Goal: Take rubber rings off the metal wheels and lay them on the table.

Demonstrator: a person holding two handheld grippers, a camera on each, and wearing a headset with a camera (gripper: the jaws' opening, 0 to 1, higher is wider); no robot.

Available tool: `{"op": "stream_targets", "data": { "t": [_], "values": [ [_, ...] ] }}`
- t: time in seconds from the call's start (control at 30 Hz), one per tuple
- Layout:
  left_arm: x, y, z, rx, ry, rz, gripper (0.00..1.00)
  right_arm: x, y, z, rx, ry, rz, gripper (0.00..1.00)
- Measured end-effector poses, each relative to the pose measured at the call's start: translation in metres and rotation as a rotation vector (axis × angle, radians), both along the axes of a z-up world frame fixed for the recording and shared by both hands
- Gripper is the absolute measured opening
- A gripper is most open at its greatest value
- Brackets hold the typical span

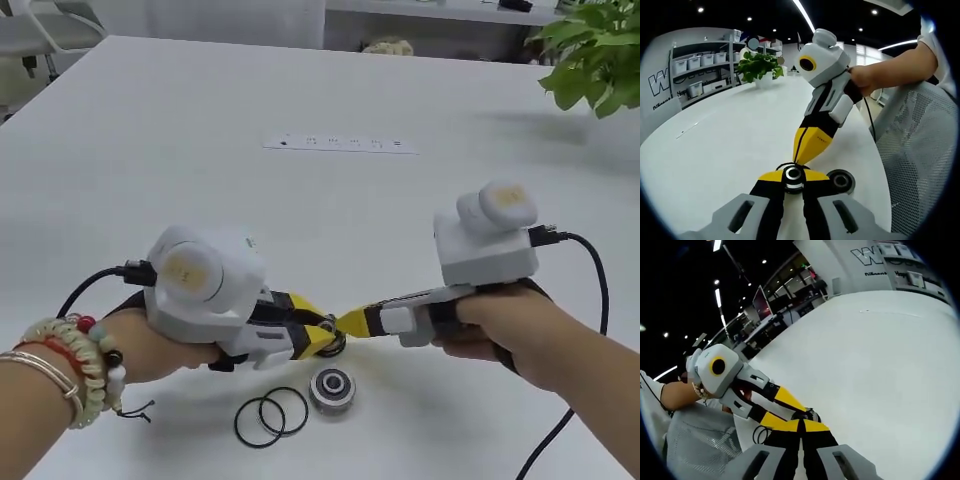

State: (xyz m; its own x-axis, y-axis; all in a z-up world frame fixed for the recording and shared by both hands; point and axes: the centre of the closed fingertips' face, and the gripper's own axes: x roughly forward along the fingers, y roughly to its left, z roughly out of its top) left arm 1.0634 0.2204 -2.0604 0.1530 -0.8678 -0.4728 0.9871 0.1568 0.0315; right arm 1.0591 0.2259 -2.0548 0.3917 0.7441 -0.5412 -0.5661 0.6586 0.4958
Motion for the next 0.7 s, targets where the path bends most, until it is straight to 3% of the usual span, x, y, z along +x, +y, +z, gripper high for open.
{"op": "stream_targets", "data": {
  "t": [0.03, 0.1, 0.27, 0.4, 0.53, 0.63, 0.7],
  "values": [
    [0.000, 0.000, 0.000, 0.000, 0.000, 0.000, 0.08, 0.003, 0.003, 0.006, 0.026, -0.019, -0.006, 0.00],
    [0.000, 0.000, 0.000, 0.000, 0.000, 0.001, 0.08, 0.005, -0.001, 0.003, -0.020, -0.029, -0.016, 0.00],
    [0.001, -0.001, 0.000, -0.001, 0.009, 0.005, 0.08, 0.003, -0.010, -0.011, -0.040, 0.018, -0.037, 0.00],
    [0.001, -0.001, 0.000, 0.001, 0.027, 0.012, 0.08, 0.005, -0.010, -0.008, -0.019, 0.026, -0.062, 0.00],
    [0.002, -0.001, 0.000, 0.000, 0.040, 0.017, 0.08, 0.006, -0.012, -0.009, -0.027, 0.030, -0.070, 0.00],
    [0.003, -0.001, 0.001, 0.002, 0.076, 0.027, 0.08, 0.006, -0.013, -0.009, -0.025, 0.034, -0.082, 0.00],
    [0.002, -0.001, 0.000, 0.008, 0.077, 0.022, 0.08, 0.007, -0.014, -0.009, -0.026, 0.035, -0.084, 0.00]
  ]
}}
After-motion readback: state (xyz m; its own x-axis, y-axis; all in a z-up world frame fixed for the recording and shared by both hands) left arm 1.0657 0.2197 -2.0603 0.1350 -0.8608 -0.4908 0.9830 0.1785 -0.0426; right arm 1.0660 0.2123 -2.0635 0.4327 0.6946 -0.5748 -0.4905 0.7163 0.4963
